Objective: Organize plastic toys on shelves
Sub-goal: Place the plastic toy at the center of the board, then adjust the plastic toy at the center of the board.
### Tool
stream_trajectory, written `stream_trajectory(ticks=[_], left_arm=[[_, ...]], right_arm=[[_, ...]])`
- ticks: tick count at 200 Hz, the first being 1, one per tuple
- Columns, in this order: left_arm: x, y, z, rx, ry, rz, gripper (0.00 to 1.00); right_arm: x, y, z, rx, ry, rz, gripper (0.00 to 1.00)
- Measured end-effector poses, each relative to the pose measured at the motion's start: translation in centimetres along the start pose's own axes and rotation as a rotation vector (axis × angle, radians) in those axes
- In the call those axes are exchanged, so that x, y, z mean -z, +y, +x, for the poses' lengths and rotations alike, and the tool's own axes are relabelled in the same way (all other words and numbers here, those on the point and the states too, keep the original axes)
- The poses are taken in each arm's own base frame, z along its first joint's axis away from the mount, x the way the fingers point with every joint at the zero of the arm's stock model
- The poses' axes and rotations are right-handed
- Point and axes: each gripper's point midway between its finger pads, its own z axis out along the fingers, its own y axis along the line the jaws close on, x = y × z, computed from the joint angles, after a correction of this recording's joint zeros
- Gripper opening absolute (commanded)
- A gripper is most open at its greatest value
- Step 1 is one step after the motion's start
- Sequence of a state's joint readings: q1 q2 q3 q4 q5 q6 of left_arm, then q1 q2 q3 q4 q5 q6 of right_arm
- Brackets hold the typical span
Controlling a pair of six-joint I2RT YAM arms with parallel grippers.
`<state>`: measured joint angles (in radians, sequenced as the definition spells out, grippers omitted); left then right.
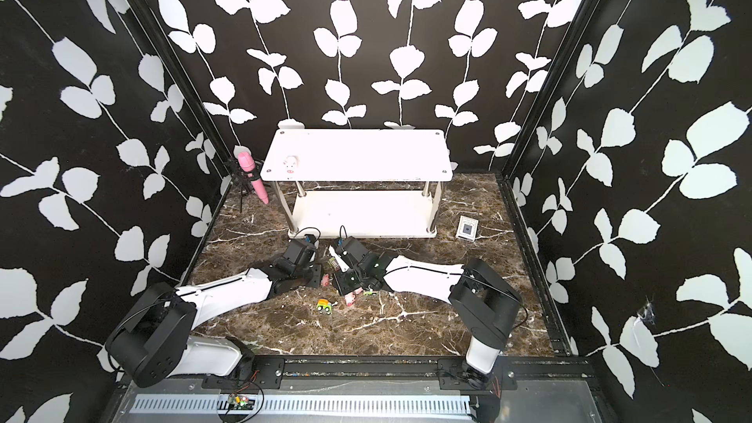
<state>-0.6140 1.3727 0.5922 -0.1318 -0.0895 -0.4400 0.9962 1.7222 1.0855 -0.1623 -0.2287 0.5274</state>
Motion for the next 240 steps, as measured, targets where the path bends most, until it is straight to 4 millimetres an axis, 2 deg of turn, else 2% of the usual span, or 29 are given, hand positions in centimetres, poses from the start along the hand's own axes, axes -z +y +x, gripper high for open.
stream_trajectory(ticks=[28, 60, 84, 125, 148, 205, 228, 240], left_arm=[[0.8, 0.2, -0.1, 0.007, -0.008, -0.004, 0.50], [1.8, -0.5, -0.4, 0.026, -0.026, 0.037, 0.41], [1.6, -0.9, 0.2, 0.042, -0.005, 0.067, 0.36], [0.4, -1.0, 1.0, 0.077, 0.035, 0.069, 0.18], [0.2, -0.8, 1.2, 0.106, 0.039, 0.060, 0.14], [0.5, 0.3, 2.4, 0.171, 0.018, 0.038, 0.14], [0.8, 1.0, 3.3, 0.188, 0.017, 0.022, 0.18], [0.9, 1.4, 3.8, 0.197, 0.018, 0.011, 0.23]], right_arm=[[-0.3, 0.0, -0.3, 0.000, 0.001, 0.002, 0.28], [-0.7, 0.0, -0.7, -0.002, -0.002, 0.012, 0.26], [-0.9, -0.2, -0.7, -0.003, 0.001, 0.018, 0.26], [-1.0, -0.4, -1.0, -0.004, -0.002, 0.036, 0.25], [-1.1, -0.5, -0.9, -0.005, 0.004, 0.043, 0.25], [-1.9, -0.3, -1.9, -0.005, 0.007, 0.045, 0.23], [-2.6, -0.2, -2.2, -0.005, 0.014, 0.044, 0.22], [-3.0, -0.1, -2.3, -0.004, 0.017, 0.044, 0.22]])
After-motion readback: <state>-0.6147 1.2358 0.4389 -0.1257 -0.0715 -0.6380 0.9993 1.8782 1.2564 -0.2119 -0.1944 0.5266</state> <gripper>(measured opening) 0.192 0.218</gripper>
